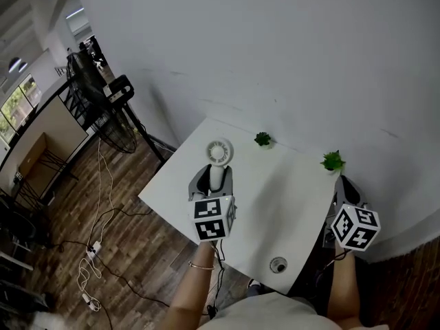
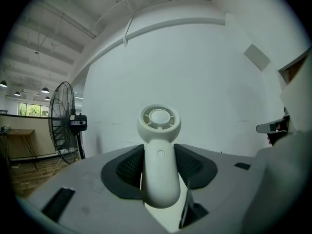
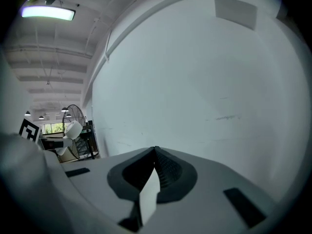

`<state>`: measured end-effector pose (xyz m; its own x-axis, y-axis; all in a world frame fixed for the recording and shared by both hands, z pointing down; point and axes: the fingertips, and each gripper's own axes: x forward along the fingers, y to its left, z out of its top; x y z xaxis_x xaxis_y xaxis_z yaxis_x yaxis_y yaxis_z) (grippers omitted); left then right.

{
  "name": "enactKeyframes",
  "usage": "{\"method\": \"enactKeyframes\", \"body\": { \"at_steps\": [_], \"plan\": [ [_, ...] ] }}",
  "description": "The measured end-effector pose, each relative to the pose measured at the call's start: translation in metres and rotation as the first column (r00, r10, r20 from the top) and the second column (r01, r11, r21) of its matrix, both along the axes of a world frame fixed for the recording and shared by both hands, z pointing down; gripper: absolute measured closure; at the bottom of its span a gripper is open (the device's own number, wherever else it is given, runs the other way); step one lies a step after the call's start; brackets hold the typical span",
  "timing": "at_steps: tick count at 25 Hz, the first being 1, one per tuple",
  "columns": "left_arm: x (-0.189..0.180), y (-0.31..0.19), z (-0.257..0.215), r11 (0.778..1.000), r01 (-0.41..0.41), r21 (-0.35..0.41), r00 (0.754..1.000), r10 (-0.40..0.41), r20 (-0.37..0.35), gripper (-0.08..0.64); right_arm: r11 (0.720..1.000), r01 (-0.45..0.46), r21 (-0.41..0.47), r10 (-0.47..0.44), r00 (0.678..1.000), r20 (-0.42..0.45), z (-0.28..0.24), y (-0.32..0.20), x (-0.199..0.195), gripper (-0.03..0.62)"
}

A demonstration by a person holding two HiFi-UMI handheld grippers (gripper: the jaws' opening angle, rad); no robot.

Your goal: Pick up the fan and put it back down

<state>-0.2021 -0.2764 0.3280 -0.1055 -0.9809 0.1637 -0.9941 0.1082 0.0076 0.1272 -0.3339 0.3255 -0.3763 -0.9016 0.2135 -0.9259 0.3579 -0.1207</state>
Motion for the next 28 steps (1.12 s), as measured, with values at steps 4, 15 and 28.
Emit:
{"method": "enactKeyframes", "body": {
  "at_steps": [4,15,28],
  "plan": [
    [-0.015,0.009,0.008,1.000,0.017,-0.014,1.000,-0.017,-0.006,0.371,1.000,-0.002,-0.015,0.002,1.000,0.005,0.007,0.003,-0.006,0.591],
    [-0.020,0.006,0.054,0.991,-0.047,-0.126,0.999,0.045,-0.016,0.371,0.995,-0.076,-0.072,0.076,0.997,-0.006,0.031,0.007,0.003,0.591],
    [-0.010,-0.022,0.156,0.933,-0.159,-0.323,0.987,0.150,-0.052,0.371,0.961,-0.138,-0.242,0.124,0.990,-0.074,0.111,-0.004,0.014,0.591]
  ]
}}
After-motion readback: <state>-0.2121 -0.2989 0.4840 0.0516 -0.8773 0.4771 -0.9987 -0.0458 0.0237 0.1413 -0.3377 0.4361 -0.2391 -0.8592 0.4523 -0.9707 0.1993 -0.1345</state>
